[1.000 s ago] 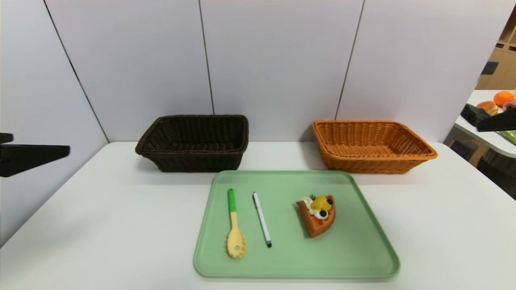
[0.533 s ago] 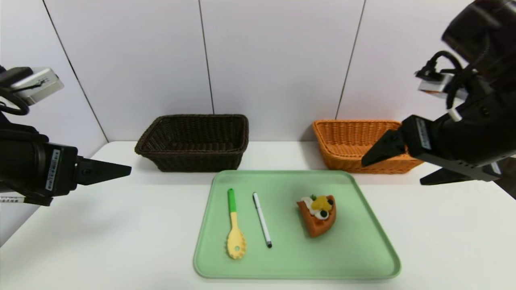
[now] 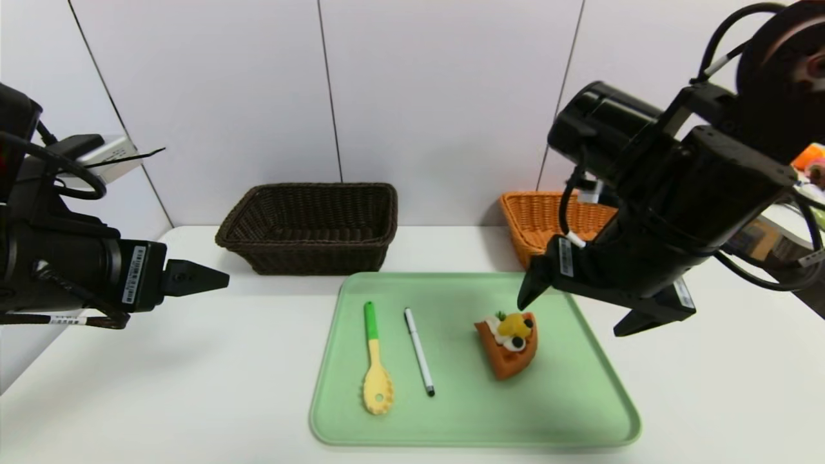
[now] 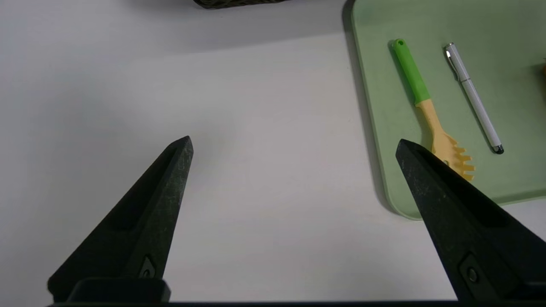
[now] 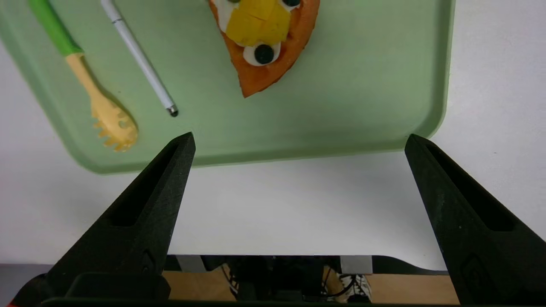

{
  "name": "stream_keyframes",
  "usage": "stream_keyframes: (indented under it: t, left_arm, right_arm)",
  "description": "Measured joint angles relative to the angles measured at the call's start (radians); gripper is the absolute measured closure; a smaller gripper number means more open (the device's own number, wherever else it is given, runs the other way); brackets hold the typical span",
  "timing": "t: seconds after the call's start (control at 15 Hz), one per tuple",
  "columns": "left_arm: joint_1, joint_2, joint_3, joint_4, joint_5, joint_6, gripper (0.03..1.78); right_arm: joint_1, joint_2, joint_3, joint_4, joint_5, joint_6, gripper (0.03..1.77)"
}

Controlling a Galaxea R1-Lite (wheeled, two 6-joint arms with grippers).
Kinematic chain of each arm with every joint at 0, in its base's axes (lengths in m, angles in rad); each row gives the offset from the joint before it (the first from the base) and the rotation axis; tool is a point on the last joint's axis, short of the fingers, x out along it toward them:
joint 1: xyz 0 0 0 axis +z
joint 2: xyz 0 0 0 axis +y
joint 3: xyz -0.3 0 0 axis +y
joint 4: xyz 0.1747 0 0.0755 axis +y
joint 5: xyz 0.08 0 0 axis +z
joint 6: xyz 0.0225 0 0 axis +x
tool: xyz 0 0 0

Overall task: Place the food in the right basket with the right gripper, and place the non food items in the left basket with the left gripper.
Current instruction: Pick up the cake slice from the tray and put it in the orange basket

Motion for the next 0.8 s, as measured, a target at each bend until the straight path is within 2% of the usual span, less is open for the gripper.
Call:
stream_keyframes:
  t: [0.8]
  left_arm:
    - [-0.008,-0.014,0.04,0.001,-0.006,0.009,0.12]
  right_arm:
    - [0.005,0.214,-0.075,-0.019,-0.011,-0.006,0.1]
